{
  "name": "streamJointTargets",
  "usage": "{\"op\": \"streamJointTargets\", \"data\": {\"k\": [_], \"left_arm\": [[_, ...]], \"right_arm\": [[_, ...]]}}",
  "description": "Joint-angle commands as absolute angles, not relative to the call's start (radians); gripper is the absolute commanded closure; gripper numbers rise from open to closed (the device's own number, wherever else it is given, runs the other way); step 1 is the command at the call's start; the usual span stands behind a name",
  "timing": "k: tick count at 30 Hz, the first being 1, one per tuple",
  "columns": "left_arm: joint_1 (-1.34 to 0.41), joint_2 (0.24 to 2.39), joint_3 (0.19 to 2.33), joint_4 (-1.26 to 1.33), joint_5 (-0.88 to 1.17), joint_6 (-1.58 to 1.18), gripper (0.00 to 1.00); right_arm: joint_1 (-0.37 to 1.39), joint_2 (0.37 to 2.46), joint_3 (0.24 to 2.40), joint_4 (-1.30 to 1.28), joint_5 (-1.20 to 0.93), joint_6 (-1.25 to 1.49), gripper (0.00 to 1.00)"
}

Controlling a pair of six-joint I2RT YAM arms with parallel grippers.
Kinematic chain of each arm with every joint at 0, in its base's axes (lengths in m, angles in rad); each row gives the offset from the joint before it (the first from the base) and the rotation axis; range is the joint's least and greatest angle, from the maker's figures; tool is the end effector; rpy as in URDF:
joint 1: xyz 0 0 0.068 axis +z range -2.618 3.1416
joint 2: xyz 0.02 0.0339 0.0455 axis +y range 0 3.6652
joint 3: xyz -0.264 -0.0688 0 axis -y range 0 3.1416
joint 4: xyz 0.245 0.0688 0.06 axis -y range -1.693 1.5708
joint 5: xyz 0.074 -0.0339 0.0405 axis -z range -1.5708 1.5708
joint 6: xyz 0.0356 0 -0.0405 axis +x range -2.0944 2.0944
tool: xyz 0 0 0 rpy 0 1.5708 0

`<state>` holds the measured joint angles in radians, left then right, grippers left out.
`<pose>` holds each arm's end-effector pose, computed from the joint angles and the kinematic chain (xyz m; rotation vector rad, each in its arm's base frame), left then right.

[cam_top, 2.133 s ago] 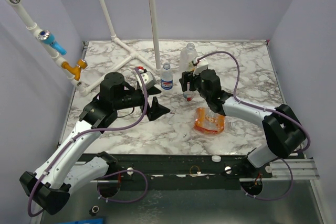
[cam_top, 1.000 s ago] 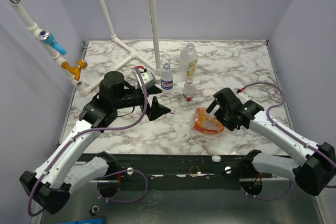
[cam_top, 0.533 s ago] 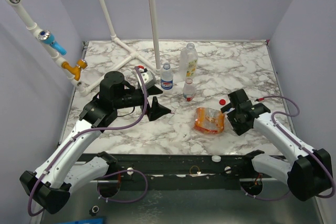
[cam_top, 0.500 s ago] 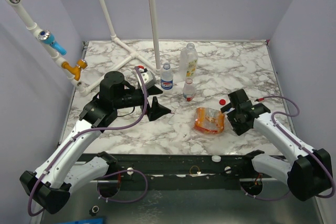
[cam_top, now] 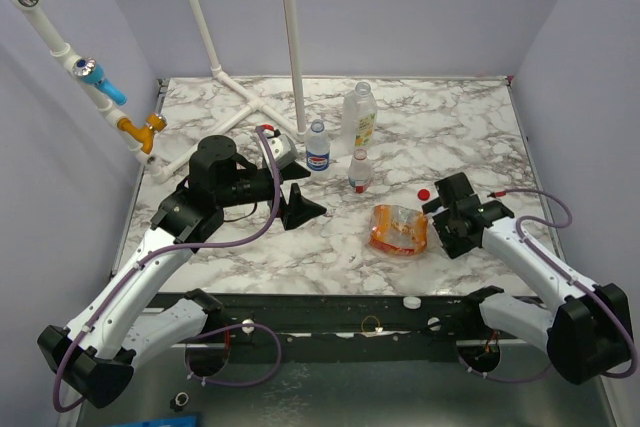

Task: Unscrew the bottle caps

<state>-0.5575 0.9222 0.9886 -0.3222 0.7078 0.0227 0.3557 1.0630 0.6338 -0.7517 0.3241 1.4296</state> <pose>0.1564 -0.1248 0.3744 1.0131 1.5876 -1.0148 0.1730 0.0522 0.1971 1.4266 2.2295 0.1355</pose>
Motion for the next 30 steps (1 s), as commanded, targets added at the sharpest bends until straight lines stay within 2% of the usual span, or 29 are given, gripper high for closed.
{"op": "streamJointTargets", "data": {"k": [1,8,19,22,30], "left_arm": [[-0.558,0.916,0.991,-0.306,0.728,0.019,0.01],[-0.558,0.919,0.99,-0.305,0.736,0.017,0.01],[-0.558,0.922,0.992,-0.295,0.733,0.015,0.01],[-0.558,0.922,0.994,-0.295,0.732,0.015,0.01],[-0.558,0.921,0.99,-0.295,0.731,0.015,0.01]], "right_arm": [[0.321,1.092,0.636,-0.729,0.39,1.444,0.02],[0.251,1.139,0.614,-0.688,0.337,1.396,0.04],[0.253,1.289,0.637,-0.627,0.21,1.376,0.17],[0.252,1.299,0.625,-0.601,0.208,1.375,0.23],[0.253,1.309,0.646,-0.557,0.2,1.35,0.48]]}}
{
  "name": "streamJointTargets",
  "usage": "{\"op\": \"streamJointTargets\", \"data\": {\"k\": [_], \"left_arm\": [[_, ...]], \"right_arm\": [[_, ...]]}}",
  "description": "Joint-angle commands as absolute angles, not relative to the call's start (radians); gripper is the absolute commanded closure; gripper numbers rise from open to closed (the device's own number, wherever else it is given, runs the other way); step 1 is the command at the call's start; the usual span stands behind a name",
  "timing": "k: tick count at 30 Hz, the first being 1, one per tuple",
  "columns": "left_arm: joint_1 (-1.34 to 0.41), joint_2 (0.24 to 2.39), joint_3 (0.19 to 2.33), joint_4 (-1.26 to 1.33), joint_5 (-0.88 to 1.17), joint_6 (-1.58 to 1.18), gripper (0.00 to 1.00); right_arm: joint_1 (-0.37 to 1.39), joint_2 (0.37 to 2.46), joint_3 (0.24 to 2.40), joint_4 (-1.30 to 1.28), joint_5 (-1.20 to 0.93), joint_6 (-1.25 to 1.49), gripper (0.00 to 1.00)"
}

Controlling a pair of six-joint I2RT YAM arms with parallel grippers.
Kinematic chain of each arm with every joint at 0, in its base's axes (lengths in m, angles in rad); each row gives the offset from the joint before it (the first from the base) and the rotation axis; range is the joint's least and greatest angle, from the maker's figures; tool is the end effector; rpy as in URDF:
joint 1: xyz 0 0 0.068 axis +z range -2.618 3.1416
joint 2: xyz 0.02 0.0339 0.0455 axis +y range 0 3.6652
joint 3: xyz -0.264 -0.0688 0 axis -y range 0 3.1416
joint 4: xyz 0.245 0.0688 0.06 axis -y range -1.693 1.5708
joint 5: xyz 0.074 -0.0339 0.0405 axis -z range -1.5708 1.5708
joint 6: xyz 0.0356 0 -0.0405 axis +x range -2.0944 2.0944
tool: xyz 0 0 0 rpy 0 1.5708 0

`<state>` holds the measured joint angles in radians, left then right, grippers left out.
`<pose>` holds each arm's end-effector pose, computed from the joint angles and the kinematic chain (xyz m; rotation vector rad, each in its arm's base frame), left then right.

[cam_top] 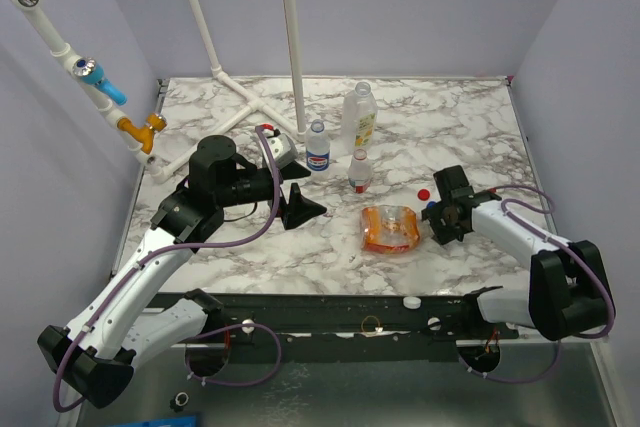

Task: Unscrew the bottle caps

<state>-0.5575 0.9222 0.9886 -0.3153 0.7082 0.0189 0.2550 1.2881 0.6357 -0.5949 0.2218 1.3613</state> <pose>0.1566 -0.1249 0.3751 1.0104 1.5828 -1.0165 0.2071 0.0459 0.1629 1.4913 2.3199 0.1132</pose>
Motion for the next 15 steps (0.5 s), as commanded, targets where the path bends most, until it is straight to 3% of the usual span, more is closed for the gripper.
{"op": "streamJointTargets", "data": {"k": [1,8,15], "left_arm": [[-0.558,0.92,0.989,-0.296,0.73,0.015,0.01],[-0.558,0.923,0.988,-0.296,0.729,0.015,0.01],[-0.56,0.943,1.001,-0.296,0.735,-0.037,0.01]], "right_arm": [[0.253,1.316,0.648,-0.549,0.192,1.343,0.51],[0.255,1.339,0.676,-0.544,0.186,1.299,0.74],[0.293,1.144,0.673,-0.473,0.193,1.21,0.97]]}}
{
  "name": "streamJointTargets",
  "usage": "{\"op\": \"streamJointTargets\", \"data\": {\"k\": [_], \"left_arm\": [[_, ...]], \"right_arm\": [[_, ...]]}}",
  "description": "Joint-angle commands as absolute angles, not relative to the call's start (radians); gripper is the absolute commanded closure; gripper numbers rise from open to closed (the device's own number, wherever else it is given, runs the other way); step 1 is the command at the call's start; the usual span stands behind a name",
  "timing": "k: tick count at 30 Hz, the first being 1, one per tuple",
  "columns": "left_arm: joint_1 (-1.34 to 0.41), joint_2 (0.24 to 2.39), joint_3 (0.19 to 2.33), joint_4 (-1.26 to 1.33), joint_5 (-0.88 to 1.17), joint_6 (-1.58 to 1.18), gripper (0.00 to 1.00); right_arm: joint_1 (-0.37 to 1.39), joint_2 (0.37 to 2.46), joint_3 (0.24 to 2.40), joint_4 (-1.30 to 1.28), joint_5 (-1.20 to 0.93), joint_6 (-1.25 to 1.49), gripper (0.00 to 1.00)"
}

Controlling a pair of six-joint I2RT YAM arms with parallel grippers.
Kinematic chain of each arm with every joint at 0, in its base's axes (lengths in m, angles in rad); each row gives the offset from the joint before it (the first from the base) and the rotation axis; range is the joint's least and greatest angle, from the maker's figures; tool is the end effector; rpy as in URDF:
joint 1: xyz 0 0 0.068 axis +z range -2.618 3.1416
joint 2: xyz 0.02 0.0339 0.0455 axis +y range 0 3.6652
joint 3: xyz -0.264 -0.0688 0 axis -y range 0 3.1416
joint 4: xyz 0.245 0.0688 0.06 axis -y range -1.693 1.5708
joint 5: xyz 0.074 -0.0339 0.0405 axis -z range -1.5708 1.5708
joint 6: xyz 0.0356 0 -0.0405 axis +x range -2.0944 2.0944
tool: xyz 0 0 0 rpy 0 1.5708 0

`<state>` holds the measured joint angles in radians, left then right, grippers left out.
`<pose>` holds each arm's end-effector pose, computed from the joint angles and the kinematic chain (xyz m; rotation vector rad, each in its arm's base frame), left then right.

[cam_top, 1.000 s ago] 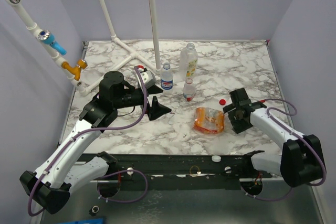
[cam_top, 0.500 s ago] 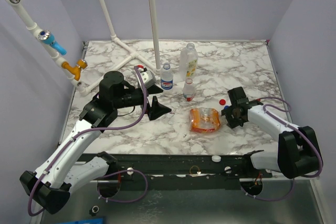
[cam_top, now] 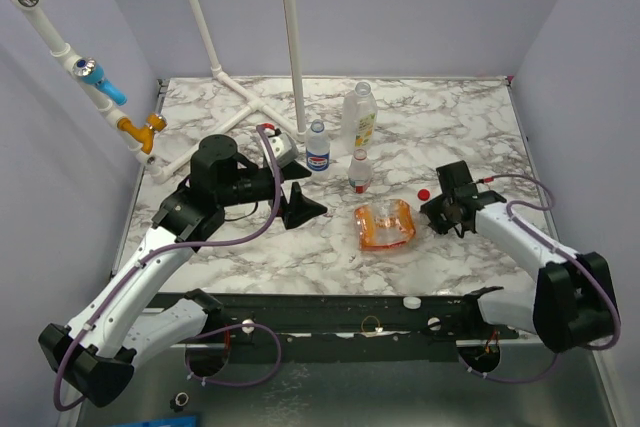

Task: Unscrew the bottle caps

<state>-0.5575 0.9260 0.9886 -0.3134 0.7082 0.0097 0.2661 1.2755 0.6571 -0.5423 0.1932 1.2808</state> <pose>0.1574 -0.1254 0.3746 1.0040 1.5908 -1.0231 0.2150 0.0515 0.1730 1.3635 2.3405 0.2057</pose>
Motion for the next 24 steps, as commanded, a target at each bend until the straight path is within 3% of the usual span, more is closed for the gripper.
{"op": "streamJointTargets", "data": {"k": [1,10,24], "left_arm": [[-0.56,0.946,1.002,-0.295,0.738,-0.046,0.01],[-0.56,0.973,1.015,-0.267,0.78,-0.15,0.01],[-0.56,1.017,0.953,-0.222,0.802,-0.237,0.01]], "right_arm": [[0.307,1.113,0.673,-0.455,0.199,1.188,0.99],[0.39,0.856,0.672,-0.234,0.178,0.96,1.0],[0.727,0.986,0.944,-0.013,0.266,0.618,1.0]]}}
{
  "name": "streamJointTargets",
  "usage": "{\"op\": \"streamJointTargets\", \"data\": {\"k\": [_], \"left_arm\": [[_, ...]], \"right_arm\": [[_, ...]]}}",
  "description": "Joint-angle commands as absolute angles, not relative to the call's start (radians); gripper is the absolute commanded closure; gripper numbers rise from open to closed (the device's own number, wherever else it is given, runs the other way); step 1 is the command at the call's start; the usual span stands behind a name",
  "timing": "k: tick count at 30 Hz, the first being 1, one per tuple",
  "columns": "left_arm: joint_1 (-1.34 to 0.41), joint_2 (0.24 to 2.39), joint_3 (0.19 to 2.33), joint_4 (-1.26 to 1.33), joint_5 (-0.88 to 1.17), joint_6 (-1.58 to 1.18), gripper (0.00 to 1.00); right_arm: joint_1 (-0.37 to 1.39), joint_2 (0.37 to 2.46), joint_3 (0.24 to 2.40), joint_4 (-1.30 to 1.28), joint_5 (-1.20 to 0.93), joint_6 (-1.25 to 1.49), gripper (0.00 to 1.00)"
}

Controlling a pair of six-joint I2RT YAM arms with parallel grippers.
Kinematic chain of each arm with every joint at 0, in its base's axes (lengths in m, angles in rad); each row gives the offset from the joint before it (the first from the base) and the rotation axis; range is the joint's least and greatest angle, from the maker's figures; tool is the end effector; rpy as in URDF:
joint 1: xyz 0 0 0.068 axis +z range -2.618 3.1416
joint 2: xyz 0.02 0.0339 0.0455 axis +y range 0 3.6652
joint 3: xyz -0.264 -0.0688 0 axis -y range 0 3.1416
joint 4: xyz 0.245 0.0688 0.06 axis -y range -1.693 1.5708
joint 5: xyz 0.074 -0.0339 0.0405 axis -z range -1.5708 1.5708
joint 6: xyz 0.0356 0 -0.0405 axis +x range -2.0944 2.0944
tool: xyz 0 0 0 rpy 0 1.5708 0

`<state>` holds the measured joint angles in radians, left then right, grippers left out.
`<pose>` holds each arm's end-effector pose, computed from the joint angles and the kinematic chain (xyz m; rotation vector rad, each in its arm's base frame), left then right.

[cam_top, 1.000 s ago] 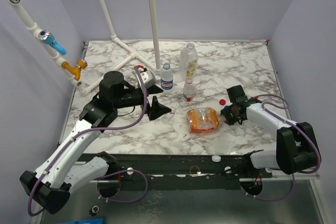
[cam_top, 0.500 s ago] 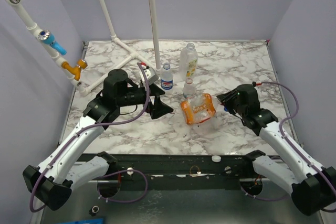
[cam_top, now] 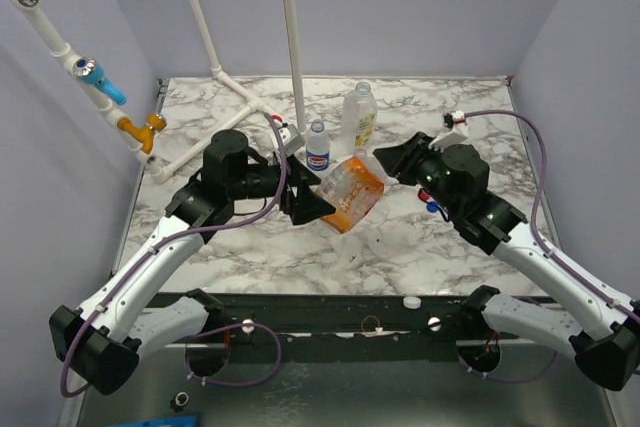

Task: Unscrew the bottle caps

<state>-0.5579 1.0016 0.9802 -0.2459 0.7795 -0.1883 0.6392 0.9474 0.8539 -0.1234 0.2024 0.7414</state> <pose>0.1732 -0.1376 0.3644 0.9097 1.7117 -1.2220 0.1822 0.1265 0.3413 0.2454 1.8407 0.8022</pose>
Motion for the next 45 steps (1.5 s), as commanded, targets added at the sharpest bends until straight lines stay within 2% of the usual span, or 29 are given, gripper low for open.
{"op": "streamJointTargets", "data": {"k": [1,14,15,17,20,21,24,25,27,28,29,31,34,37,41,45], "left_arm": [[-0.56,1.018,0.948,-0.223,0.804,-0.242,0.01],[-0.56,1.009,0.935,-0.235,0.804,-0.23,0.02],[-0.56,1.011,0.938,-0.233,0.814,-0.217,0.07],[-0.56,1.012,0.945,-0.233,0.813,-0.187,0.23],[-0.558,1.007,0.957,-0.233,0.762,-0.156,0.6],[-0.558,1.003,0.958,-0.233,0.752,-0.15,0.66],[-0.558,0.997,0.958,-0.234,0.736,-0.144,0.66],[-0.558,0.996,0.958,-0.234,0.733,-0.142,0.66],[-0.558,0.995,0.96,-0.234,0.718,-0.134,0.66],[-0.558,0.993,0.963,-0.231,0.704,-0.127,0.66],[-0.558,0.992,0.965,-0.227,0.689,-0.119,0.67],[-0.558,0.989,0.968,-0.206,0.655,-0.101,0.67],[-0.558,0.985,0.971,-0.16,0.583,-0.073,0.7],[-0.558,0.97,0.973,-0.099,0.524,-0.033,0.77],[-0.558,0.964,1.007,-0.054,0.495,0.041,0.82],[-0.558,0.956,1.04,-0.005,0.477,0.138,0.86]], "right_arm": [[0.747,0.998,0.961,-0.009,0.278,0.605,1.0],[0.922,1.086,1.081,0.089,0.346,0.491,1.0],[0.938,1.096,1.088,0.094,0.35,0.477,1.0],[0.962,1.113,1.103,0.099,0.352,0.451,1.0],[0.972,1.123,1.108,0.107,0.357,0.444,1.0],[0.973,1.122,1.106,0.109,0.361,0.443,1.0],[0.973,1.115,1.109,0.12,0.359,0.429,0.98],[0.973,1.115,1.113,0.125,0.357,0.426,0.92],[0.972,1.118,1.128,0.125,0.338,0.426,0.63],[0.971,1.124,1.142,0.12,0.342,0.434,0.39],[0.971,1.134,1.155,0.11,0.357,0.439,0.22],[0.969,1.167,1.203,0.076,0.366,0.412,0.09],[0.958,1.252,1.374,-0.085,0.329,0.386,0.03],[0.927,1.334,1.549,-0.241,0.249,0.413,0.04],[0.891,1.387,1.684,-0.354,0.199,0.424,0.11],[0.852,1.388,1.712,-0.366,0.143,0.426,0.18]]}}
